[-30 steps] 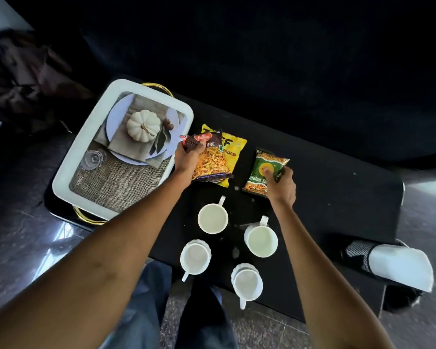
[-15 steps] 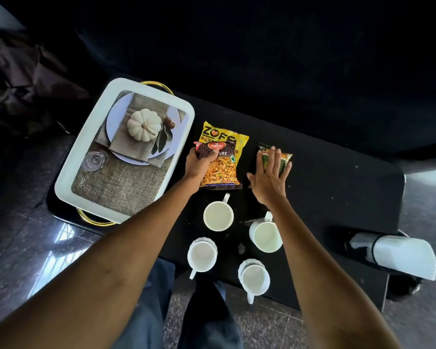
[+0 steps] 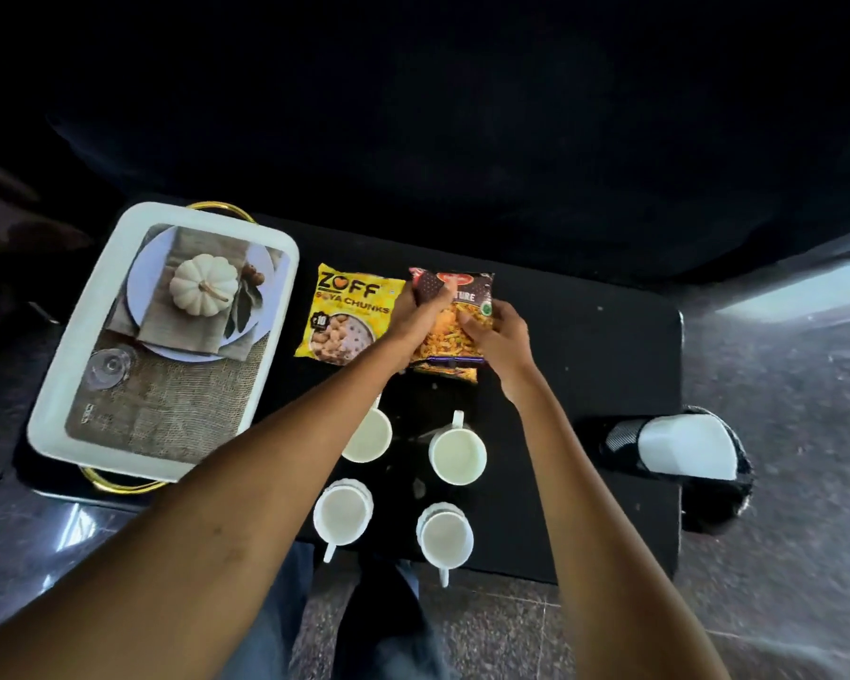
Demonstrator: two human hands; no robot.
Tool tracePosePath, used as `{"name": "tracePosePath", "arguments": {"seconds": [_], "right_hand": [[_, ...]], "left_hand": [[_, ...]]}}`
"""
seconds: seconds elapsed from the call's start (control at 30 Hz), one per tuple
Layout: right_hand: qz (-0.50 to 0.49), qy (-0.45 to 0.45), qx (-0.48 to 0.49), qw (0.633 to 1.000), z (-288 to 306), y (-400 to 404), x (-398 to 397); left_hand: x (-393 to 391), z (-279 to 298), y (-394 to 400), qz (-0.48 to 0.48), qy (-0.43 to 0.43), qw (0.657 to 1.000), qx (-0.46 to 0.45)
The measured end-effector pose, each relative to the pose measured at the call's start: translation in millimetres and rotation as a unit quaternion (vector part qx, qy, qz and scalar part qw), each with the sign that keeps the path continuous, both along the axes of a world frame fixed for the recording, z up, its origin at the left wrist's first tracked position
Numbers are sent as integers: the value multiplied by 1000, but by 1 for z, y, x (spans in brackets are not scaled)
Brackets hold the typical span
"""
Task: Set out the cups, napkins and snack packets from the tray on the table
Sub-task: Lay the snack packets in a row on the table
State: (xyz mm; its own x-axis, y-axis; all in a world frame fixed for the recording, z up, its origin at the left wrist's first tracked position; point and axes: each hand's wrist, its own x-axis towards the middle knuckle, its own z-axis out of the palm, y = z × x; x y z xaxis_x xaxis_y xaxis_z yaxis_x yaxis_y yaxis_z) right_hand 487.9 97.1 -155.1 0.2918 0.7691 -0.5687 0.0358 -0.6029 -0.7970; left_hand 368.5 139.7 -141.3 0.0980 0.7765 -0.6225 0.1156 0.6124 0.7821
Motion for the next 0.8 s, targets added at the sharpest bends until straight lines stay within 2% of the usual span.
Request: {"name": "tracePosePath", "arguments": {"seconds": [0.07, 0.13, 0.23, 0.33, 0.43, 0.5, 0.63, 0.73, 0.8], "right_hand": [[-70, -3, -2, 998, -6, -11, 25], [-130, -63, -27, 989, -13, -23, 52], [-143, -152, -96, 973, -25, -39, 81], [-93, -169, -149, 970, -38, -48, 94], [-51, -222, -161, 960, -39, -44, 100], [-24, -292, -158, 943, -39, -39, 102], [85, -431, -65, 896, -32, -41, 87], [217, -467, -53, 856, -41, -54, 73], [250, -471, -75, 843, -51, -61, 69]], "left_hand": [[20, -3, -5, -77, 62, 993, 60], [32, -12, -11, -155, 131, 968, 149], [35, -35, -19, -297, 275, 875, 265], [33, -56, -20, -418, 370, 791, 251], [35, -68, -26, -497, 419, 717, 250], [38, -69, -30, -507, 434, 700, 252], [39, -70, -32, -505, 441, 701, 243], [38, -71, -29, -516, 431, 702, 234], [38, -70, -29, -519, 426, 704, 232]]}}
